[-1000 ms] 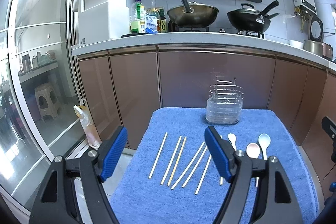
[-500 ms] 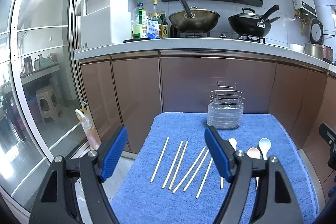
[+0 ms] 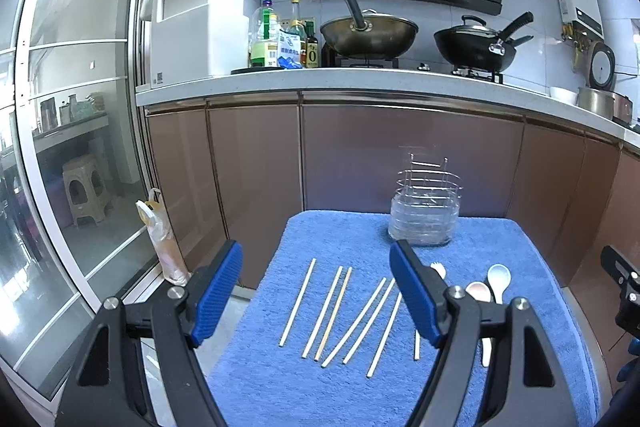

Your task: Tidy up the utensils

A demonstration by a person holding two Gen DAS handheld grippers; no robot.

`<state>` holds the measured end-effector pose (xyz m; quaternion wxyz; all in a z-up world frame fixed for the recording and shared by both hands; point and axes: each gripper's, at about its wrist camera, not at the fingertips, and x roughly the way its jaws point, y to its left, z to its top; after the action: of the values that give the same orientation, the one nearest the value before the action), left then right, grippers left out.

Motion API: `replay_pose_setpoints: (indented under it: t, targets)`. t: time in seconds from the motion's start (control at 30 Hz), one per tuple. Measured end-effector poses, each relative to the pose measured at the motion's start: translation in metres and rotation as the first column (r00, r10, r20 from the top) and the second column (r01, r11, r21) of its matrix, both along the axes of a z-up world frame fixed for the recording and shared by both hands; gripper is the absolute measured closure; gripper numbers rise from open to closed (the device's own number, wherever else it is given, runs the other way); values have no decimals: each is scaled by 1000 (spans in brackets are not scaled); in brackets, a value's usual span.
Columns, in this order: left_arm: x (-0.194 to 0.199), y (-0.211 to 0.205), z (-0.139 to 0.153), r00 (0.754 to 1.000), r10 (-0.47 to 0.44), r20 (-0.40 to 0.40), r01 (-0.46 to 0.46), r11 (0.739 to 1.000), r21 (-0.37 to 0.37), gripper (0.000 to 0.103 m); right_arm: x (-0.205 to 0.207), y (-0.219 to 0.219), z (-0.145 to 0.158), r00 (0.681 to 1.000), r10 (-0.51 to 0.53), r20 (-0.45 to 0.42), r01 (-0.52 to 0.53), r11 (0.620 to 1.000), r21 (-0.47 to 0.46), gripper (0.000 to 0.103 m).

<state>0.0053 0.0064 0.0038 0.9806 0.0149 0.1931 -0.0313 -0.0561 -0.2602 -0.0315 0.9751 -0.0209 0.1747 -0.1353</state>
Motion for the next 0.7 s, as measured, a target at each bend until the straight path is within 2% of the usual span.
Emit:
replay_pose_setpoints:
  t: [0.7]
  targets:
    - [19, 1, -13, 999, -5, -35, 5, 1000, -13, 28, 13, -1, -7, 1000, -4, -23, 4, 1000, -7, 0]
